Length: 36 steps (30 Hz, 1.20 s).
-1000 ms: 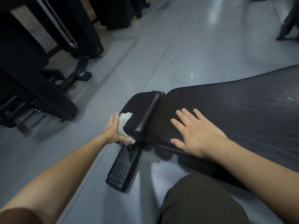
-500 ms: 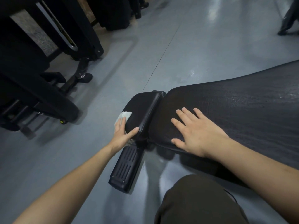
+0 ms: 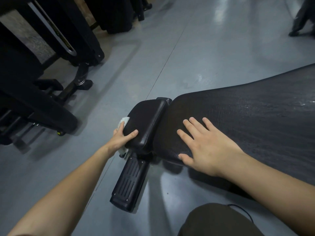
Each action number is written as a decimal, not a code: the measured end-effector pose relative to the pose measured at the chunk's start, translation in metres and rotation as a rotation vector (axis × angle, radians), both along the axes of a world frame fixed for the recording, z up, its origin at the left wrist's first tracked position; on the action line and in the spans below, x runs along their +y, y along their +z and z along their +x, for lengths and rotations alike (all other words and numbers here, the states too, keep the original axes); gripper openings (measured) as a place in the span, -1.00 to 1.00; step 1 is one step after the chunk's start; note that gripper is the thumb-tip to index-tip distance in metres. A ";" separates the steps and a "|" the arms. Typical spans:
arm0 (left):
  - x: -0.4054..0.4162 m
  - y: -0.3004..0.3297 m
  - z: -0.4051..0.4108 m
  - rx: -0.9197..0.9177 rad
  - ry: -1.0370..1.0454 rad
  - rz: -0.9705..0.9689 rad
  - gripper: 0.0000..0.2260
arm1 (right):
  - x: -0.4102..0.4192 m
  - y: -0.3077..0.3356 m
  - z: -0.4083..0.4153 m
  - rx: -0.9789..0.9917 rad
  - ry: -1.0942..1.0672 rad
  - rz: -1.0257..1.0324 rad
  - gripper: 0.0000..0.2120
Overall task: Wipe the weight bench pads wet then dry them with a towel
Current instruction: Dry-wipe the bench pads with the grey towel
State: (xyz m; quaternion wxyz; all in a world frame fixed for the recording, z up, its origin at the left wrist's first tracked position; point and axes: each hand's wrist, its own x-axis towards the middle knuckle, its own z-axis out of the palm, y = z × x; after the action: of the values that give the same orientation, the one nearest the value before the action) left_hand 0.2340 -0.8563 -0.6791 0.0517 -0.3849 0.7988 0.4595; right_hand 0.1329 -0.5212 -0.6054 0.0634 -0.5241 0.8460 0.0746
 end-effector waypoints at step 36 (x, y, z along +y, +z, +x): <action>0.015 0.011 -0.161 0.117 -0.490 -0.355 -0.56 | 0.000 -0.002 0.000 -0.074 -0.015 -0.127 -0.25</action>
State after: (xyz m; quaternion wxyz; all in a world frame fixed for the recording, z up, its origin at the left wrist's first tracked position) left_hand 0.0733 -0.8414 -0.6685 0.0470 -0.1567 0.9372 0.3080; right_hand 0.1331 -0.5212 -0.6073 0.0621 -0.5231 0.8500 0.0009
